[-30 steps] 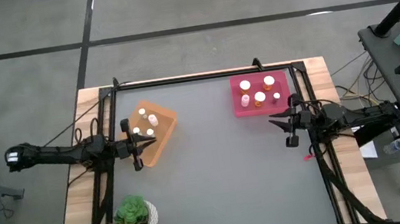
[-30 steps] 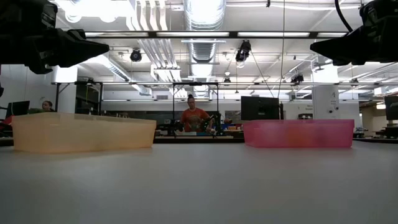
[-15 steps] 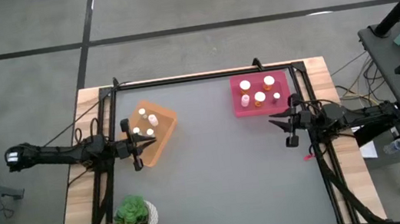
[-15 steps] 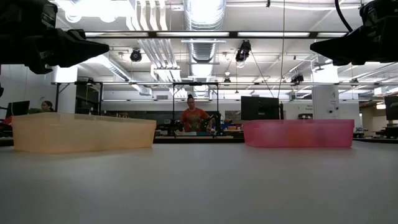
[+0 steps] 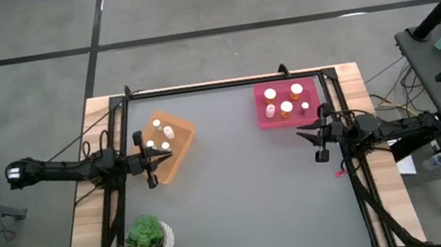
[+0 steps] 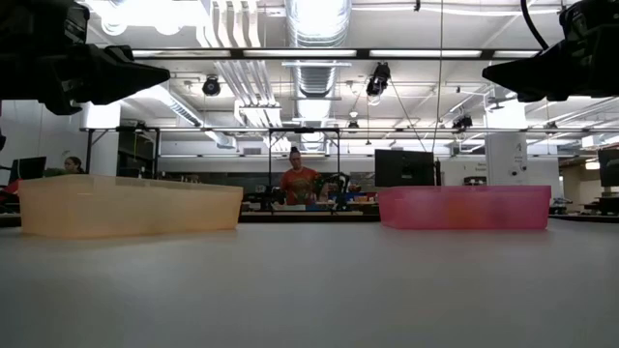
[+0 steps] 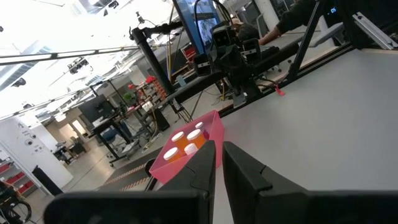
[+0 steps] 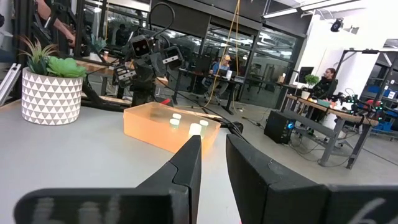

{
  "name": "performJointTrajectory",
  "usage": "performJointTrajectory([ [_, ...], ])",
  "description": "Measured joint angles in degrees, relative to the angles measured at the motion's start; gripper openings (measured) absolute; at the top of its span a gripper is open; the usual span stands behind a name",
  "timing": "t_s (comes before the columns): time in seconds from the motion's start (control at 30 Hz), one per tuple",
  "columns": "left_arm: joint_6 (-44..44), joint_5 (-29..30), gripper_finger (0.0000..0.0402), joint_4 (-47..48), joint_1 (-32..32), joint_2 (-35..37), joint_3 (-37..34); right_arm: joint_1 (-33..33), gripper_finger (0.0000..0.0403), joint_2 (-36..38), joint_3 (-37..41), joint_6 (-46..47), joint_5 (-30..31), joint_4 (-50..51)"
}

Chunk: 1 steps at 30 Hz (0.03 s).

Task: Pick and place medicine bottles into bin by pill shape (circle, oval)
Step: Return to Home Position

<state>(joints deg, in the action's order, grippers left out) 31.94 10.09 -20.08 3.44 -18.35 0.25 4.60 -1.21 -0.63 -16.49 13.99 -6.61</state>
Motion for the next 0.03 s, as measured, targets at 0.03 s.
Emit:
performJointTrajectory([
  [0.03, 0.0, 0.0, 0.0013, 0.0, 0.0, 0.0, 0.0, 0.0, 0.0066, 0.0, 0.0, 0.0, 0.0, 0.0],
])
